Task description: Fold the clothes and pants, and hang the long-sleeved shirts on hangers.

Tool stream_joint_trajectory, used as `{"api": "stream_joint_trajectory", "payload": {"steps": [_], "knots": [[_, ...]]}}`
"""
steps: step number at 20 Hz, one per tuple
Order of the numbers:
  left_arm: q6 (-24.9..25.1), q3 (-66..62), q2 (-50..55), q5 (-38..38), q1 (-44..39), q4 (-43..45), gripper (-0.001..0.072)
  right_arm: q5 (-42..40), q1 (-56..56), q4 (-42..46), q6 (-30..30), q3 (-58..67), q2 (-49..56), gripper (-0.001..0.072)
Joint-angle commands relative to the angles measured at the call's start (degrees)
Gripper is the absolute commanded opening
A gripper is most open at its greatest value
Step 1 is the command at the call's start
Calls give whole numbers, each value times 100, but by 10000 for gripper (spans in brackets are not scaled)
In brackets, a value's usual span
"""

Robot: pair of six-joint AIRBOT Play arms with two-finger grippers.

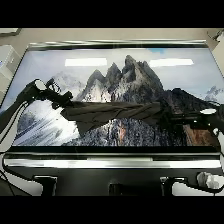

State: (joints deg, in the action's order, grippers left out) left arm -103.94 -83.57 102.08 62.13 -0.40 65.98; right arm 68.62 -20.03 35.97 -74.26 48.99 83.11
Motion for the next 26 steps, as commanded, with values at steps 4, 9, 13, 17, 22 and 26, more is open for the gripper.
{"api": "stream_joint_trajectory", "payload": {"steps": [4,9,13,17,22,26], "knots": [[13,-7,2,-11,-2,4,26,-1080,356,280,116,-57,4,538],[48,-7,4,-28,-2,4,25,-1187,404,177,151,-63,4,483],[48,-7,4,-31,2,4,26,-1215,975,212,116,-68,48,444],[46,-7,-11,-26,9,2,25,-1080,1003,55,162,-61,-9,35],[70,-848,-234,55,28,42,24,-1073,953,-149,254,584,-1012,34],[66,-3106,-455,208,223,46,23,-1943,953,118,424,2643,-1604,34]]}}
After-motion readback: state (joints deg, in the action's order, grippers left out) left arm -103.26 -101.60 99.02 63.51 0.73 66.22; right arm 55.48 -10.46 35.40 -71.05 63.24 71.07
